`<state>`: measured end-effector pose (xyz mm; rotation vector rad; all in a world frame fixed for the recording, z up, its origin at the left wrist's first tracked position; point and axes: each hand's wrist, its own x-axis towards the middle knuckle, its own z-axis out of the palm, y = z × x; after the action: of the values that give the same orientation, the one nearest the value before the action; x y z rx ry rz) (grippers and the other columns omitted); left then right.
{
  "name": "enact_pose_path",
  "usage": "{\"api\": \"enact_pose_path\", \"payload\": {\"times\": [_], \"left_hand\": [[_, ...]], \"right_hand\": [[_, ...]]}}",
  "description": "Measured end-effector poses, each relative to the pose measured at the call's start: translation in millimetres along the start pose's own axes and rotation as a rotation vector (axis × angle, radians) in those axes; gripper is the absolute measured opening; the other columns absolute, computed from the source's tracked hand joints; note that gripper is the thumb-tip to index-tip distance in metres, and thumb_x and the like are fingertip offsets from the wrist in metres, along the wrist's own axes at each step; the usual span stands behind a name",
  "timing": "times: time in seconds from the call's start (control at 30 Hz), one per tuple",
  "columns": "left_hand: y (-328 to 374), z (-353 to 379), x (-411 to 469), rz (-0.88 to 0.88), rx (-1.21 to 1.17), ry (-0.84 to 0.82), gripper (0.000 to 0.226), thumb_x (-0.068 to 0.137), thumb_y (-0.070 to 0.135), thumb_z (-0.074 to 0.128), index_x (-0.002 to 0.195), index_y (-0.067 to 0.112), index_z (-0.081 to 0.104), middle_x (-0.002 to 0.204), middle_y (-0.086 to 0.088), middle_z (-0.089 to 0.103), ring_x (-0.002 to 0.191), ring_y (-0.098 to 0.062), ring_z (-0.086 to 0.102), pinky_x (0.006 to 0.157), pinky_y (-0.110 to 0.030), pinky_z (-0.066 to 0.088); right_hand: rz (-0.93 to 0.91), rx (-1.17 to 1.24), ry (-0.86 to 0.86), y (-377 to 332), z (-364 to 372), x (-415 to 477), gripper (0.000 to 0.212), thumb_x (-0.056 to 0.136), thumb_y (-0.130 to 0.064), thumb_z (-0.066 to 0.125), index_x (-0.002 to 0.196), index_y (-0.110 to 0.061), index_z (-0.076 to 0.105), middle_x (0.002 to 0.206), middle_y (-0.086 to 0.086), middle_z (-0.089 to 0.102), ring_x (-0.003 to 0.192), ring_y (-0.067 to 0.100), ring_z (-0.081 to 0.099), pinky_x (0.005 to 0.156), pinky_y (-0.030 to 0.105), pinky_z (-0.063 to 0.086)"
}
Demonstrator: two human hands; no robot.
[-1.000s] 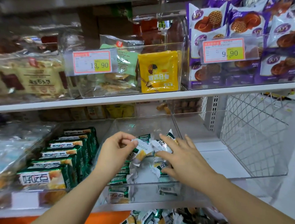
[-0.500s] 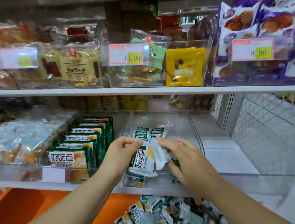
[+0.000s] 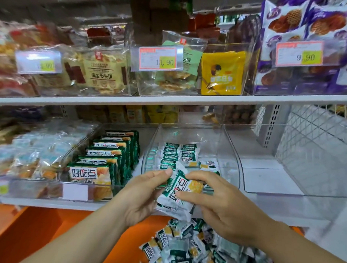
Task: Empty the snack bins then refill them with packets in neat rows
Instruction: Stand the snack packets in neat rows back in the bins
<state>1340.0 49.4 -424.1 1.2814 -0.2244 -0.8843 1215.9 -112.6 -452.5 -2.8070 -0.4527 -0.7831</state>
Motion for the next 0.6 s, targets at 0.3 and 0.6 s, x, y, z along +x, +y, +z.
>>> {"api": "enact_pose_path", "payload": {"times": [0.3, 0.6], "left_hand": [[-9, 10, 0, 0.089, 0.105, -0.172, 0.055, 0.069, 0.024, 0.081, 0.12, 0.016, 0.062, 0.096, -0.002, 0.068, 0.08, -0.011, 0.064, 0.076, -0.03, 0.055], [-5, 17, -12, 0.439, 0.706, -0.159, 0.066, 0.08, 0.006, 0.073, 0.125, 0.043, 0.041, 0.125, 0.012, 0.05, 0.08, 0.011, 0.062, 0.064, -0.004, 0.046]], "right_hand": [[0.377, 0.557, 0.13, 1, -3, 6, 0.018, 0.088, -0.04, 0.06, 0.1, -0.051, 0.067, 0.116, -0.029, 0.046, 0.114, 0.001, 0.049, 0.091, 0.008, 0.037], [0.683, 0.817, 0.129, 10, -12, 9, 0.049, 0.072, -0.021, 0.081, 0.108, -0.044, 0.056, 0.105, -0.016, 0.059, 0.097, 0.003, 0.06, 0.086, 0.025, 0.051]]}}
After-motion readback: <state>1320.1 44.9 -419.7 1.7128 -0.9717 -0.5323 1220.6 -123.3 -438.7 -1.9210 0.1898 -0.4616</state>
